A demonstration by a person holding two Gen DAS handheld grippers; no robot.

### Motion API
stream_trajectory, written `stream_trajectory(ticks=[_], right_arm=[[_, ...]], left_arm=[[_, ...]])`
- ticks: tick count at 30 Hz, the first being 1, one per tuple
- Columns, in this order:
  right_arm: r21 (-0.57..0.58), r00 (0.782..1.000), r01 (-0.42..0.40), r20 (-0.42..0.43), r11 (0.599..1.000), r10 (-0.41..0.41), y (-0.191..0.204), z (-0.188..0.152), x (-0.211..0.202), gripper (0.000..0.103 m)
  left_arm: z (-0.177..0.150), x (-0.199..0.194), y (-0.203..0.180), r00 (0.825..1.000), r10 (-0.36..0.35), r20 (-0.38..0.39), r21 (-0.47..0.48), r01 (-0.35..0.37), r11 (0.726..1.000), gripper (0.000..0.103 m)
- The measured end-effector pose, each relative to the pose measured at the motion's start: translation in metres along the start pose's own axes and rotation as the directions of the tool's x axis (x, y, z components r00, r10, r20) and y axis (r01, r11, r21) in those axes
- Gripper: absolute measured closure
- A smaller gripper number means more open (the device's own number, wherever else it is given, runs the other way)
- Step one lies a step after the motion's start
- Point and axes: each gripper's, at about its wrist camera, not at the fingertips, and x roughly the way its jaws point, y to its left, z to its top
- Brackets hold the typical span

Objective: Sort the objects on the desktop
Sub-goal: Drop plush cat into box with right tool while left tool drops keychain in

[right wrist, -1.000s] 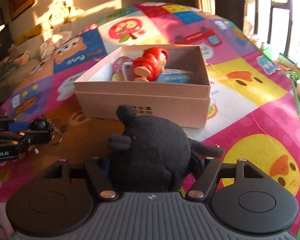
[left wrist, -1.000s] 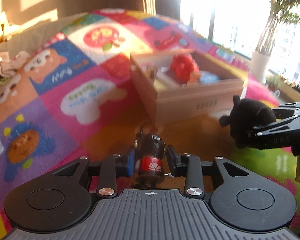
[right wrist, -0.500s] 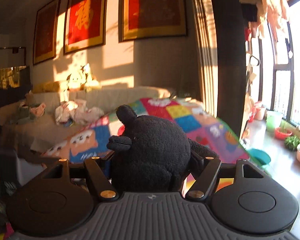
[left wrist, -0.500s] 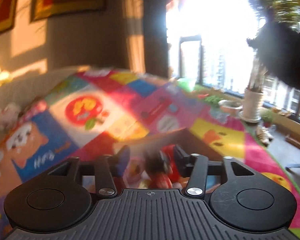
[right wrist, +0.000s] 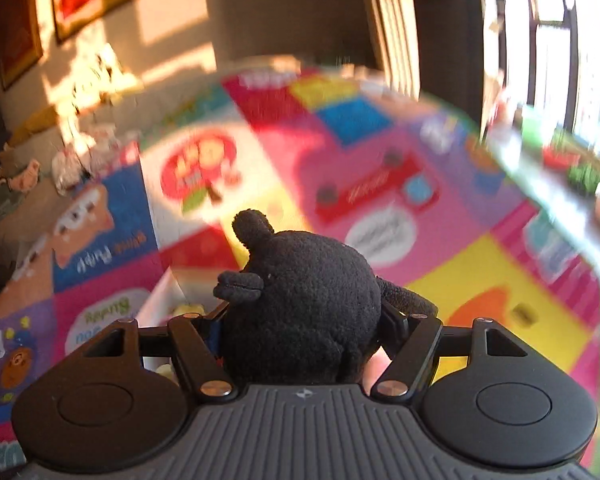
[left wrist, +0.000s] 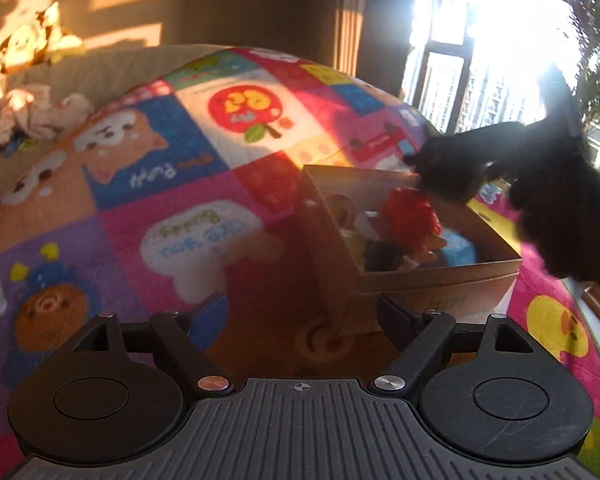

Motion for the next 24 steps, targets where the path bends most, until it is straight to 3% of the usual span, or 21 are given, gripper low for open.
stream_trajectory(ticks=[5, 7, 9, 11, 13, 15, 17, 21, 23, 24], right_arm=[[0.086, 0.980, -0.179, -0.067, 0.980, 0.185, 0.010, -0.002, 0.021, 0.032], [0.037, 0.992, -0.114, -0.048, 0.993, 0.116, 0.011, -0.002, 0.018, 0.029], [-0.011, 1.000, -0.008, -0.010, 1.000, 0.007, 0.009, -0.004, 0.010, 0.017], [0.025, 1.000, 0.003, 0.009, 1.000, -0.003, -0.005, -0.007, -0.001, 0.016], [0.073, 0.999, -0.001, 0.041, 0.997, -0.002, -0.019, -0.006, -0.010, 0.021], [0.077, 0.998, 0.016, 0.062, 0.997, -0.021, -0.025, -0.004, -0.016, 0.048], [0.078, 0.998, 0.035, 0.058, 0.996, -0.040, -0.025, -0.005, -0.011, 0.058], [0.103, 0.998, 0.041, 0.049, 0.994, -0.046, -0.020, -0.002, 0.018, 0.062], [0.197, 0.998, -0.066, -0.003, 0.978, 0.068, -0.018, -0.001, 0.028, 0.058], [0.213, 0.998, -0.067, 0.002, 0.975, 0.068, -0.012, -0.001, 0.027, 0.058]], left_arm=[[0.001, -0.001, 0.007, 1.000, 0.007, 0.003, -0.027, -0.006, 1.000, 0.010], [0.000, -0.001, 0.009, 1.000, 0.005, 0.004, -0.040, -0.005, 0.999, 0.008], [-0.003, 0.000, 0.011, 1.000, 0.004, -0.004, -0.054, -0.004, 0.999, 0.007], [-0.005, 0.003, 0.013, 1.000, 0.006, -0.018, -0.068, -0.007, 0.998, 0.007], [-0.007, 0.006, 0.015, 0.999, 0.007, -0.032, -0.082, -0.010, 0.997, 0.007], [-0.009, 0.007, 0.015, 0.999, 0.008, -0.038, -0.091, -0.011, 0.996, 0.007], [-0.009, 0.004, 0.013, 0.999, 0.005, -0.033, -0.092, -0.008, 0.996, 0.007], [-0.008, -0.007, 0.011, 1.000, 0.027, -0.005, -0.086, -0.028, 0.996, 0.007], [-0.007, -0.015, 0.017, 0.998, 0.057, 0.010, -0.090, -0.056, 0.994, 0.006], [-0.006, -0.020, 0.022, 0.997, 0.081, 0.016, -0.099, -0.079, 0.992, 0.005]])
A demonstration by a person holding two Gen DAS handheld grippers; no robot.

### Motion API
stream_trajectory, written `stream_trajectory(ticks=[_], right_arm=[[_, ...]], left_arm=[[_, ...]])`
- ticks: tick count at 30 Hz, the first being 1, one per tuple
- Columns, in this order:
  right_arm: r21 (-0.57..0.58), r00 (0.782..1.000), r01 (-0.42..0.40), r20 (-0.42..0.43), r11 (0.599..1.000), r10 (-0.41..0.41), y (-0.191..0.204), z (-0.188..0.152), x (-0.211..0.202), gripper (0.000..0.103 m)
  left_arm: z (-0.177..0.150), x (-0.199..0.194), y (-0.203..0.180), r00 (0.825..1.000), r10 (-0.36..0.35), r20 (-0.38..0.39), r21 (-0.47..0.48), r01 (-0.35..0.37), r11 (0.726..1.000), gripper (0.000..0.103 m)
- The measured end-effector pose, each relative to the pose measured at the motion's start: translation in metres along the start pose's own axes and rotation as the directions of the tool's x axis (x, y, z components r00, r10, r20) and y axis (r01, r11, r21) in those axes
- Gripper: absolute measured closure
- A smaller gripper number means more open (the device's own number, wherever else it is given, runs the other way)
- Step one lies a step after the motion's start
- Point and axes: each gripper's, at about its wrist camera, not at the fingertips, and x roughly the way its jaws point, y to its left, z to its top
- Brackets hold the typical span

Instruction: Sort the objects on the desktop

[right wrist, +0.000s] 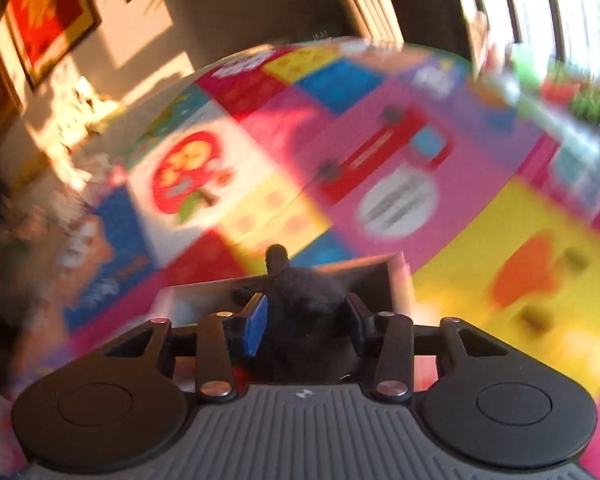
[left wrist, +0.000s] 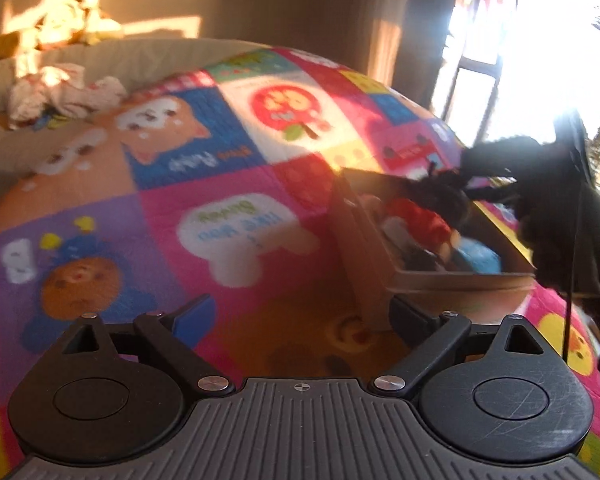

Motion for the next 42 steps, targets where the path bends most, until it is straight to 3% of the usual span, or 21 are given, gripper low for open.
stream_trajectory(ticks=[5, 8, 10, 12, 15, 20, 23, 25, 27, 30, 33, 39, 42], right_arm=[[-0.061, 0.998, 0.061, -0.024, 0.996, -0.062, 0.000, -0.006, 0.000, 0.054], [-0.072, 0.997, 0.069, 0.035, 0.995, -0.066, -0.008, -0.012, -0.034, 0.053], [-0.130, 0.994, 0.043, 0.102, 0.991, -0.030, -0.006, -0.022, -0.071, 0.039], [-0.167, 0.989, 0.031, 0.150, 0.985, -0.005, -0.006, -0.037, -0.109, 0.013], [-0.199, 0.985, 0.024, 0.171, 0.980, 0.011, -0.007, -0.065, -0.151, 0.000], [-0.208, 0.997, 0.033, 0.071, 0.978, -0.019, -0.001, -0.134, -0.169, 0.000], [-0.229, 0.999, 0.039, 0.006, 0.973, -0.038, 0.010, -0.174, -0.162, 0.000], [-0.265, 0.999, 0.024, -0.024, 0.964, -0.032, 0.019, -0.194, -0.158, 0.000], [-0.302, 0.999, 0.031, -0.023, 0.953, -0.040, 0.027, -0.205, -0.159, 0.000], [-0.326, 0.999, 0.045, -0.001, 0.944, -0.048, 0.030, -0.206, -0.160, 0.000], [-0.290, 0.996, 0.084, 0.016, 0.953, -0.083, 0.025, -0.202, -0.151, 0.000], [-0.191, 0.987, 0.158, -0.012, 0.969, -0.163, 0.020, -0.200, -0.119, 0.000], [-0.264, 0.978, 0.195, -0.025, 0.945, -0.209, 0.033, -0.202, -0.108, 0.000]], left_arm=[[0.002, -0.018, 0.030, 0.992, 0.119, 0.028, -0.058, -0.117, 0.991, 0.002], [-0.001, -0.025, 0.047, 0.982, 0.185, 0.039, -0.089, -0.182, 0.979, 0.001], [-0.005, -0.028, 0.056, 0.974, 0.220, 0.048, -0.105, -0.214, 0.971, 0.000], [-0.009, -0.030, 0.061, 0.970, 0.241, 0.043, -0.106, -0.236, 0.966, 0.000], [-0.018, -0.031, 0.052, 0.972, 0.232, 0.033, -0.052, -0.230, 0.972, 0.000], [-0.047, -0.033, 0.002, 0.997, 0.060, -0.042, 0.150, -0.053, 0.987, 0.000], [-0.065, -0.037, -0.024, 0.994, -0.025, -0.105, 0.221, 0.048, 0.974, 0.000], [-0.074, -0.036, -0.033, 0.990, -0.043, -0.133, 0.260, 0.077, 0.963, 0.000], [-0.075, -0.032, -0.038, 0.992, -0.015, -0.124, 0.283, 0.050, 0.958, 0.000], [-0.066, -0.021, -0.038, 0.994, -0.006, -0.113, 0.243, 0.033, 0.969, 0.000], [-0.064, -0.006, -0.044, 0.990, -0.024, -0.137, 0.248, 0.058, 0.967, 0.000], [-0.073, 0.005, -0.048, 0.993, 0.033, -0.116, 0.288, 0.002, 0.957, 0.000], [-0.067, 0.004, -0.042, 0.996, 0.055, -0.070, 0.248, -0.036, 0.968, 0.000]])
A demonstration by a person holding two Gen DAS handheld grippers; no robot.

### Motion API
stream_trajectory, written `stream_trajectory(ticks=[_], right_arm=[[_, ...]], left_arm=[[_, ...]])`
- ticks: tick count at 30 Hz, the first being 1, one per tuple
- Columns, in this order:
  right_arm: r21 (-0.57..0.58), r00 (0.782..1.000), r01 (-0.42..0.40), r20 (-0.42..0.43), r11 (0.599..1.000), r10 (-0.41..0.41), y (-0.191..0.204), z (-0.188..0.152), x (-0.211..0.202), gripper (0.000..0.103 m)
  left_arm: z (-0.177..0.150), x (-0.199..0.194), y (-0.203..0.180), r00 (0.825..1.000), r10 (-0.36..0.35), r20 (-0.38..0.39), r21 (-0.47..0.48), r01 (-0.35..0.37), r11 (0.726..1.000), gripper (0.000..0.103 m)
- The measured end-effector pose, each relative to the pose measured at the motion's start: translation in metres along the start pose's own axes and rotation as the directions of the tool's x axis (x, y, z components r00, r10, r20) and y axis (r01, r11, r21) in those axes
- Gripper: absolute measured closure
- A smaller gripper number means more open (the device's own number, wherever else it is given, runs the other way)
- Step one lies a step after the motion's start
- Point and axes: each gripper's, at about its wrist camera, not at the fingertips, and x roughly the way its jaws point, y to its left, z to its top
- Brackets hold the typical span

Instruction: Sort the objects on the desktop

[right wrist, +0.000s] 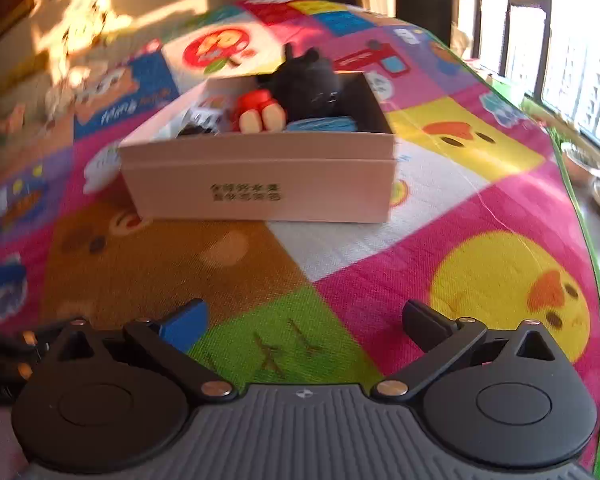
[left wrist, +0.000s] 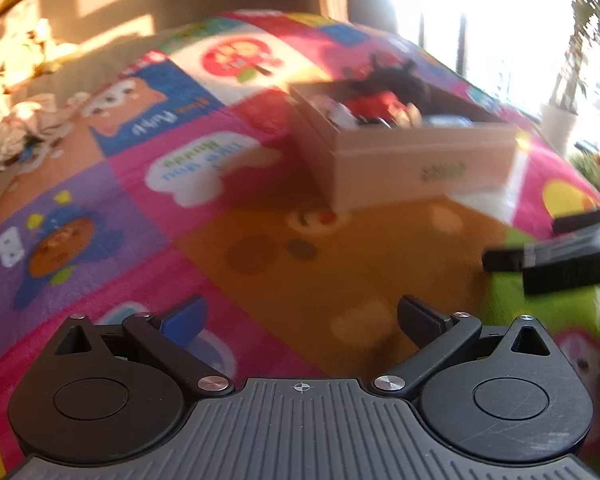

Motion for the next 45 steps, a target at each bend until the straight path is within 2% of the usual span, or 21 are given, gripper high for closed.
stream_trajectory(ticks=[2, 4, 6, 9, 11, 45], right_arm=[[-0.022, 1.000, 0.023, -0.004, 0.999, -0.023, 0.006, 0.004, 0.005, 0.000], [-0.005, 1.000, 0.026, -0.006, 1.000, -0.026, 0.007, 0.007, 0.011, 0.000], [0.013, 0.999, 0.032, 0.005, 0.999, -0.032, 0.006, 0.007, 0.012, 0.000], [0.034, 0.997, 0.058, 0.044, 0.998, -0.060, 0.010, 0.001, 0.010, 0.000], [0.040, 0.996, 0.069, 0.059, 0.997, -0.071, 0.012, -0.003, 0.008, 0.000], [0.041, 0.996, 0.068, 0.061, 0.997, -0.071, 0.011, -0.002, 0.009, 0.000]], left_arm=[[0.003, 0.002, 0.001, 0.999, 0.015, 0.030, 0.002, -0.015, 1.000, 0.000], [0.004, 0.010, -0.001, 0.999, 0.019, 0.027, 0.022, -0.020, 1.000, 0.000], [0.006, 0.018, -0.002, 1.000, -0.006, -0.017, 0.030, 0.007, 1.000, 0.000], [0.005, 0.020, 0.009, 0.998, -0.051, -0.031, -0.029, 0.050, 0.998, 0.000], [0.005, 0.020, 0.010, 0.998, -0.055, -0.028, -0.034, 0.054, 0.998, 0.000], [0.004, 0.021, 0.006, 0.999, -0.045, -0.031, -0.021, 0.044, 0.999, 0.000]])
